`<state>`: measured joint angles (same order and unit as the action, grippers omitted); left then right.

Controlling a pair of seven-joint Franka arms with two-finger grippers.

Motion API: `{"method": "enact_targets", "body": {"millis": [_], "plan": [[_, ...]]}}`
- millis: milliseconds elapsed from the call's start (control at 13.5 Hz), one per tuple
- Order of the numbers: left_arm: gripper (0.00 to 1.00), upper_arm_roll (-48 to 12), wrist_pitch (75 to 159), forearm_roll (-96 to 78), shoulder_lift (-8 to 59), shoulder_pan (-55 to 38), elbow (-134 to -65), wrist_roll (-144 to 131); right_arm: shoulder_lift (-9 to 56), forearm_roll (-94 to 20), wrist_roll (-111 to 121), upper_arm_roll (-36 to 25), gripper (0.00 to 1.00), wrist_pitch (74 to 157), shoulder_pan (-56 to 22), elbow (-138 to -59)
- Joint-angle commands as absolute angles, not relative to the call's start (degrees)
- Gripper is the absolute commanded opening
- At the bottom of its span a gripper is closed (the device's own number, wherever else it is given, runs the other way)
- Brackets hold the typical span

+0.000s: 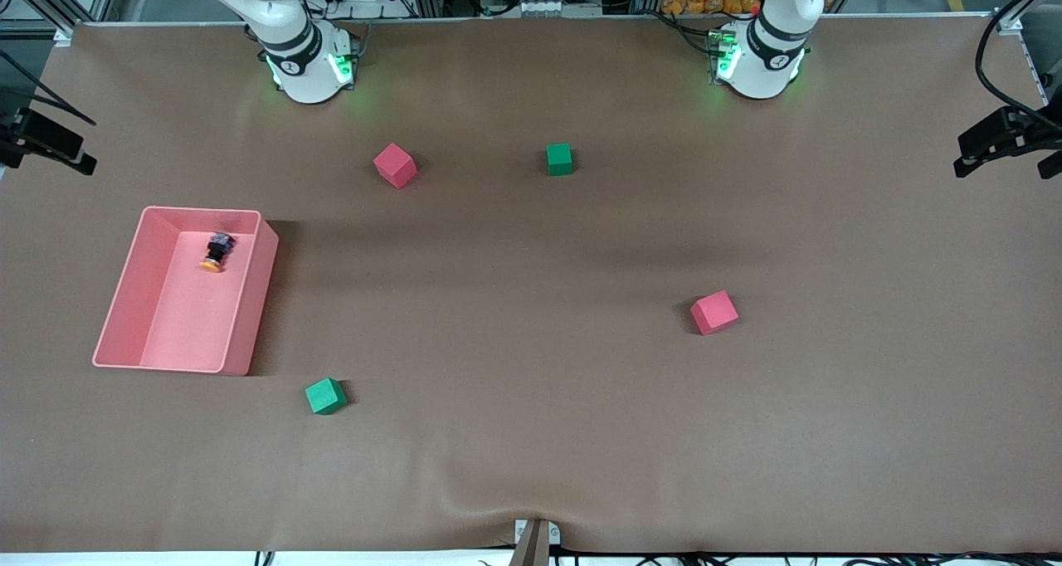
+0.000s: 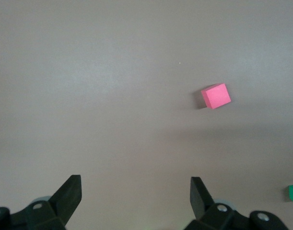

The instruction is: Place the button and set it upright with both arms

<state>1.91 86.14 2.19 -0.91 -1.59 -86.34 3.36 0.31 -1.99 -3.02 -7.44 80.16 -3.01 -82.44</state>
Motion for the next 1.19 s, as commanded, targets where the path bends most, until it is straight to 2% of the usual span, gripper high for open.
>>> {"method": "enact_targets", "body": {"millis": [0,743,891,1114], "plan": [[1.0,2.1,85.3,1.4,-0.4,-1.4,-85.8,4.7,-1.3,-3.2,-3.3,-7.7,1.0,80.3,-3.3,-84.2],[1.0,2.1,84.3,1.4,-0.3,-1.4,-86.0,4.7,0.1,-3.2,-2.6,-7.8,1.0,78.9,-3.0,-84.3],[1.0,2.1,84.3,1.4,-0.3,-1.5,-85.8,4.6,3.0,-2.6,-2.6,-7.8,1.0,76.7,-2.8,-84.3],[1.0,2.1,84.4,1.5,-0.3,-1.0,-85.8,4.9,7.9,-2.2,-2.6,-7.9,1.0,78.0,-2.6,-87.2]]}}
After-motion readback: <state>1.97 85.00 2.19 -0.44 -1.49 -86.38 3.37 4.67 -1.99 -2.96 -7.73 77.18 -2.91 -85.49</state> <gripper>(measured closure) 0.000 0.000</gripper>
